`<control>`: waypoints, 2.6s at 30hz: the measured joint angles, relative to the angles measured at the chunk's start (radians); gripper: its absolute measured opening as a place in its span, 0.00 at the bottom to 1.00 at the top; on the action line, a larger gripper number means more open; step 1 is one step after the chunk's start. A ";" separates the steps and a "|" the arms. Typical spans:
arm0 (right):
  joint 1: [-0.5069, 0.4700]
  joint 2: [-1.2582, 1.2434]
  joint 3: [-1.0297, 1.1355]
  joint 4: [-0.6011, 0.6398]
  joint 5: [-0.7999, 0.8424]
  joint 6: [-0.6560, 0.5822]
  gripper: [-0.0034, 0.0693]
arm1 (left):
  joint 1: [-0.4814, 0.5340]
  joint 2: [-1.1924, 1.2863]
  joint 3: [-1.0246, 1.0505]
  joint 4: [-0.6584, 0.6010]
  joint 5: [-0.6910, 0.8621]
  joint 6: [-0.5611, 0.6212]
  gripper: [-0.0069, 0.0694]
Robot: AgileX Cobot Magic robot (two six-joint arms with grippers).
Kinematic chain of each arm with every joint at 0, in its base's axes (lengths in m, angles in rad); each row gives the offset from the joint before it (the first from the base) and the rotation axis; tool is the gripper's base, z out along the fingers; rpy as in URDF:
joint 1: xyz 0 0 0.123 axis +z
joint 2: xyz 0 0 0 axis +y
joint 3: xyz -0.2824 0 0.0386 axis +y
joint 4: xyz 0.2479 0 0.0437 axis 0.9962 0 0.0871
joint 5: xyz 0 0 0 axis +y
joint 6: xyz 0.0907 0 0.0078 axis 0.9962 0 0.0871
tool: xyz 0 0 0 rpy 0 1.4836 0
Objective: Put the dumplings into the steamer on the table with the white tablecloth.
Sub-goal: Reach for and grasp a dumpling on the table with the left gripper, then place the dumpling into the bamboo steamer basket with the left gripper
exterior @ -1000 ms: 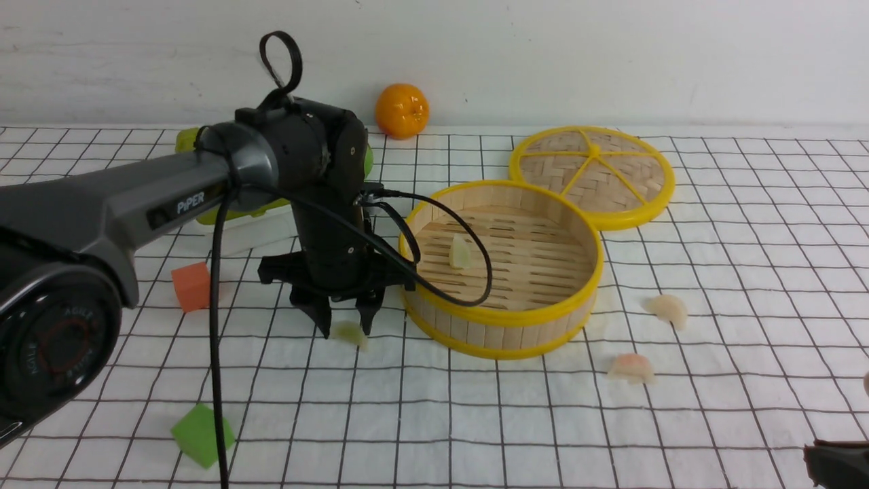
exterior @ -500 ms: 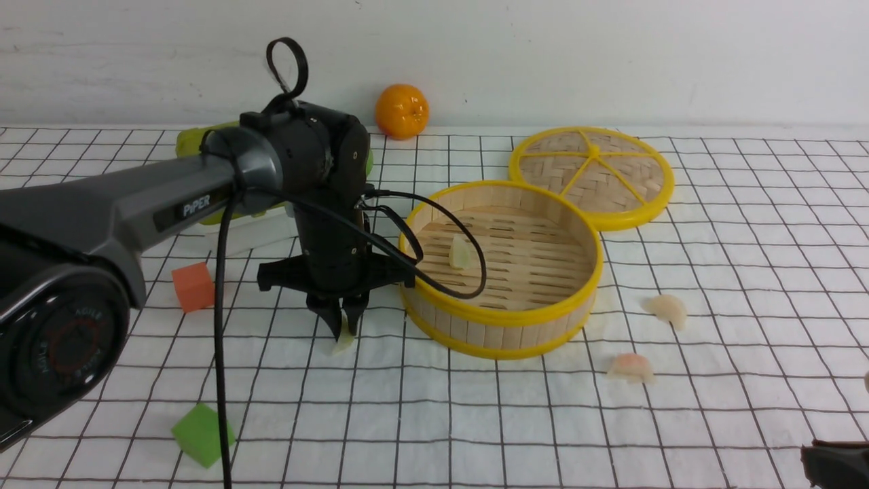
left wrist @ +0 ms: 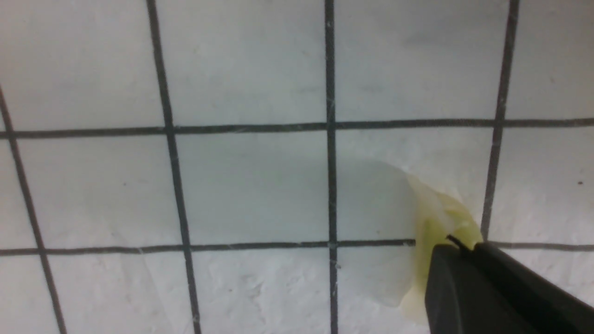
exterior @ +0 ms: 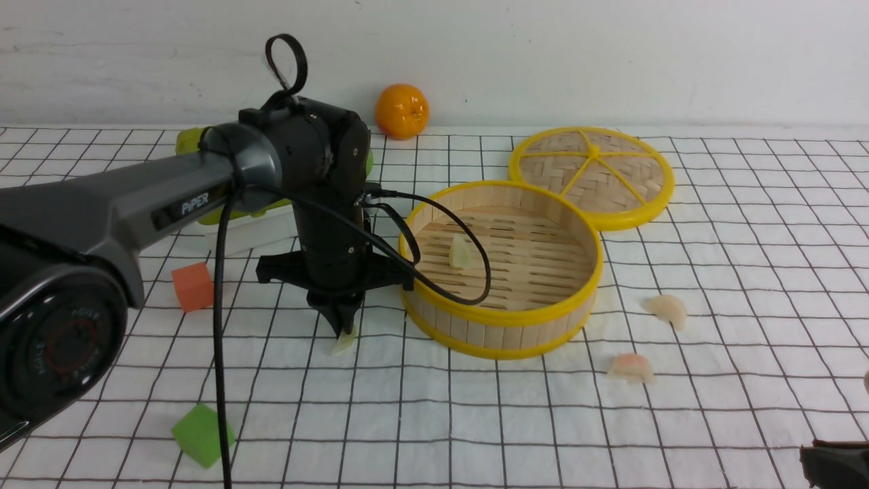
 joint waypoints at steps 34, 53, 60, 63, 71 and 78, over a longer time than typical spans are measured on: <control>0.000 0.000 0.000 0.000 -0.012 0.000 0.17 | -0.057 -0.077 -0.337 -0.229 0.010 0.139 0.29; 0.000 0.000 0.000 0.001 -0.014 0.000 0.19 | -0.181 0.186 -0.356 0.024 -0.377 -0.081 0.29; 0.000 0.000 0.000 0.001 -0.015 0.000 0.20 | -0.181 0.203 -0.356 0.090 -0.394 -0.143 0.37; 0.000 0.000 0.000 0.001 -0.015 0.000 0.20 | -0.181 0.202 -0.356 0.093 -0.385 -0.147 0.52; 0.000 0.004 -0.005 0.006 0.048 0.000 0.21 | -0.204 0.088 -0.355 0.089 -0.232 -0.063 0.62; 0.000 0.143 -0.174 0.026 0.222 -0.041 0.26 | -0.222 -0.299 -0.356 0.086 -0.095 0.147 0.40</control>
